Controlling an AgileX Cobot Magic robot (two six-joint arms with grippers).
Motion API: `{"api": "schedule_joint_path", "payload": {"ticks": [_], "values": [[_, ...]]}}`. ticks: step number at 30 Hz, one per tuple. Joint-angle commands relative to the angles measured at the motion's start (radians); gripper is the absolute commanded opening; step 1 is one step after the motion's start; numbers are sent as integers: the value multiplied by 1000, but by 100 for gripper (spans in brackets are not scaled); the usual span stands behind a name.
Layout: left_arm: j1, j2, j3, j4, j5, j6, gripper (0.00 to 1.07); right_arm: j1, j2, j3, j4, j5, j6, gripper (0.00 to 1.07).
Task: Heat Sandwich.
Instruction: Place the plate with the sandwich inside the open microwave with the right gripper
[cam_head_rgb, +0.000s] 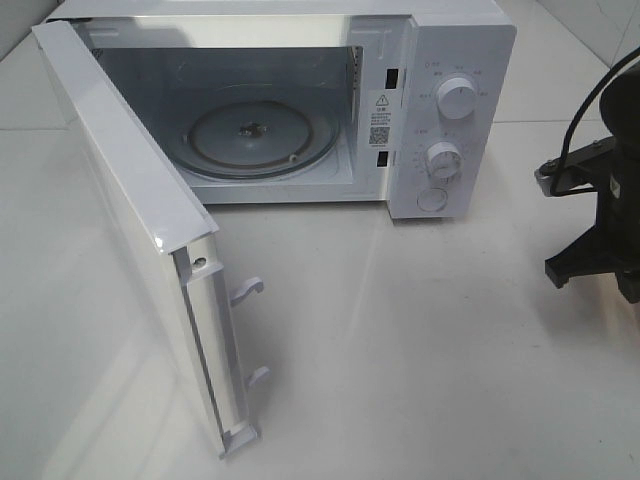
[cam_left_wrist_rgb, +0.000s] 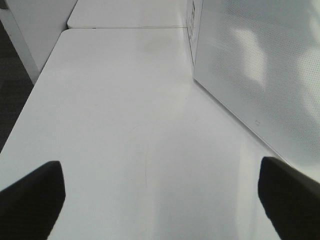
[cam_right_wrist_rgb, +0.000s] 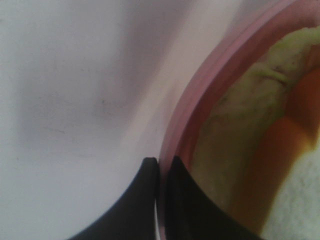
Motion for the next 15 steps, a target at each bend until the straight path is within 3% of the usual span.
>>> {"api": "schedule_joint_path", "payload": {"ticks": [1,15], "values": [[1,-27,2,4,-8,-2,103,11,-50,1,-22,64,6,0],[1,-27,2,4,-8,-2,103,149,-150,43,48,121,-44,0]]}}
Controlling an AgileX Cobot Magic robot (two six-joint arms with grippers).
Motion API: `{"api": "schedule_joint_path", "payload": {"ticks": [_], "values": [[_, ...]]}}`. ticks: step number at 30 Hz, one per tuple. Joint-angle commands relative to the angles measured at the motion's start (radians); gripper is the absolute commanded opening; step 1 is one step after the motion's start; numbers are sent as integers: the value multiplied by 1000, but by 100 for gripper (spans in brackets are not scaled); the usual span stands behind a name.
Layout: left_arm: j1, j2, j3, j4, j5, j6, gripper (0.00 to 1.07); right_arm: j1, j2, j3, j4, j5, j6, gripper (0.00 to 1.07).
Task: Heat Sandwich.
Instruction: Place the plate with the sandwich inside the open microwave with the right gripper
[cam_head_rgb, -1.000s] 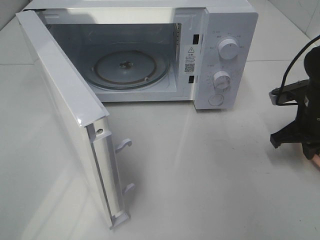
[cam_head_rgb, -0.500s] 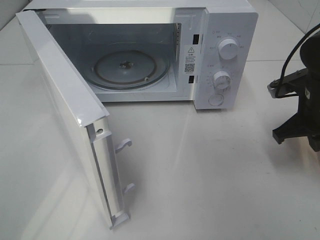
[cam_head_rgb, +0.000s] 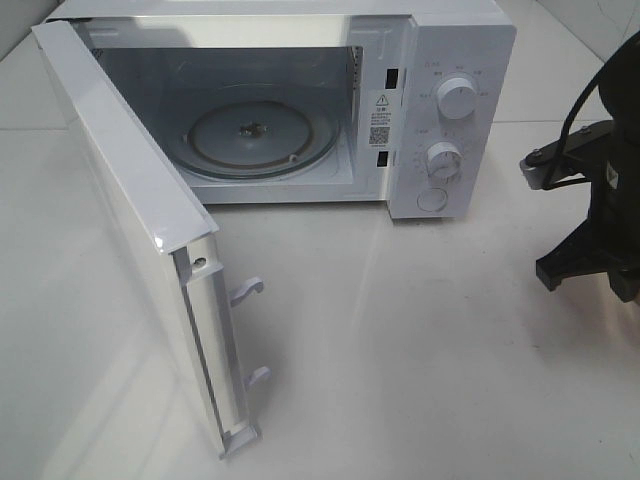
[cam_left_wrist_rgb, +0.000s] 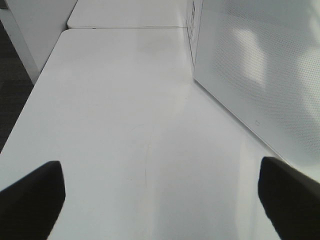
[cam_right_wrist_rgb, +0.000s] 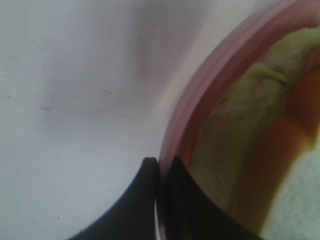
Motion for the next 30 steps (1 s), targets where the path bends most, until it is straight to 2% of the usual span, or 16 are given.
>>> {"api": "schedule_joint_path", "payload": {"ticks": [1,11,14,30], "values": [[1,-27,2,4,-8,-2,103,28,-28,15,1,24,-19,0],[1,-27,2,4,-8,-2,103,132,-103,87,25,25,-39,0],[1,-27,2,4,-8,-2,103,188,-129,108,28,27,-39,1],[1,-27,2,4,-8,-2,103,406,-161,112,41,51,-55,1]]}}
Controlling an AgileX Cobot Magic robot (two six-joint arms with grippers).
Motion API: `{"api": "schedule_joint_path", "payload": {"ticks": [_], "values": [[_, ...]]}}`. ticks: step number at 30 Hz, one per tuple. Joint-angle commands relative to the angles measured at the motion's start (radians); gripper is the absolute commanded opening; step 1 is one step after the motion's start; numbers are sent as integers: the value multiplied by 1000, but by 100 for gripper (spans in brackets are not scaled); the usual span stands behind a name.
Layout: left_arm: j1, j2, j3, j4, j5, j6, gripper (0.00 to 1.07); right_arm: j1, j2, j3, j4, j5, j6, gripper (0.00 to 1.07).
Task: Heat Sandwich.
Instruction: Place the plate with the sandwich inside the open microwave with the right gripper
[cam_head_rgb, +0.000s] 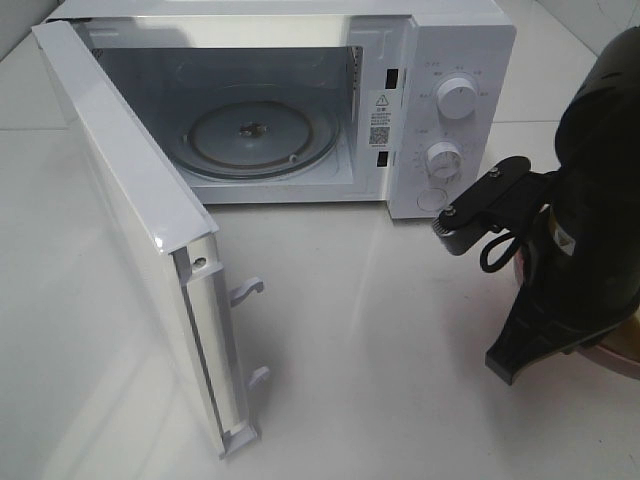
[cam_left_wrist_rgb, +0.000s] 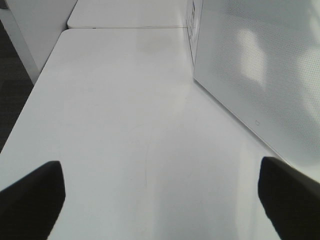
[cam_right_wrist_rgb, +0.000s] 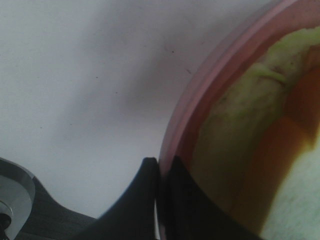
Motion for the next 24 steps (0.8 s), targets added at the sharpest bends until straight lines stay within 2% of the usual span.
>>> {"api": "schedule_joint_path", "payload": {"ticks": [1,13,24], "values": [[1,-27,2,4,-8,-2,103,48,-11,3,-16,17,-23,1],[1,-27,2,4,-8,-2,103,174,-11,3,-1,-18,-211,2],[1,-27,2,4,-8,-2,103,184,-13,3,28,-89,-467,2]]}}
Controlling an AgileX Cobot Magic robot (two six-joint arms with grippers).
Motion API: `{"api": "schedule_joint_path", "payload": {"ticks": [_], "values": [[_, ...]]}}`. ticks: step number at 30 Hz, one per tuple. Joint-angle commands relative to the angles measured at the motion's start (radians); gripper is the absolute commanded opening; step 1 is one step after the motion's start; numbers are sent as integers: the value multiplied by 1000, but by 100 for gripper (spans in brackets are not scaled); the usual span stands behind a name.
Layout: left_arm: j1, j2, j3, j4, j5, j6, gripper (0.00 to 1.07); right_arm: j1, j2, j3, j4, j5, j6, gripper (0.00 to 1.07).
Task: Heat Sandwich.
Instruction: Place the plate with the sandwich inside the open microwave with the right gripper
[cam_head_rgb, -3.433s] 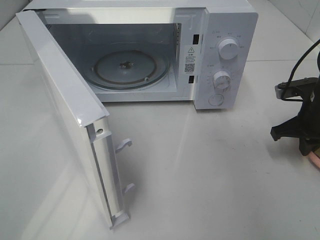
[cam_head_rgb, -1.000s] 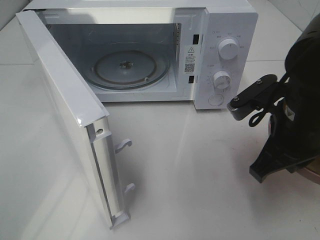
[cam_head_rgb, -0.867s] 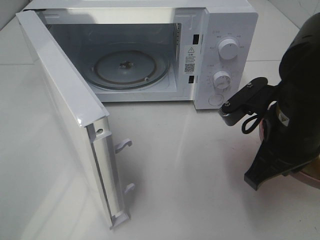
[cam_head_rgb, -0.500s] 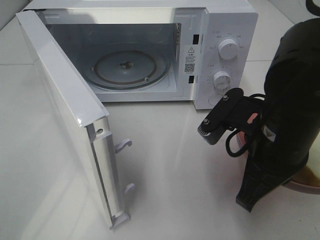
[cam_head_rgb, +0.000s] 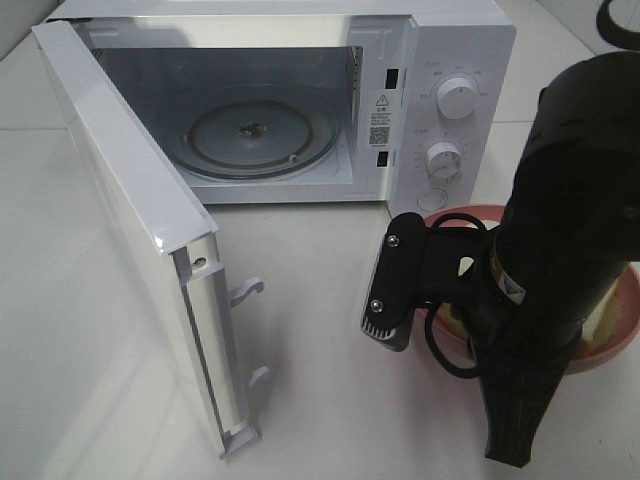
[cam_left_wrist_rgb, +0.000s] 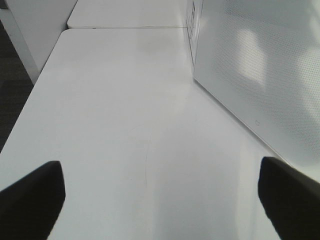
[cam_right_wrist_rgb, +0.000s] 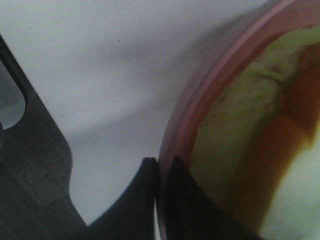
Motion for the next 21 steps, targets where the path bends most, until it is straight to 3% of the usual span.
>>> {"api": "schedule_joint_path", "payload": {"ticks": [1,21], "values": [[1,-27,2,4,-8,-2,103,5,-13,1,-16,-18,-62,2],[1,-27,2,4,-8,-2,103,5,-13,1,-23,-226,-396,3]]}}
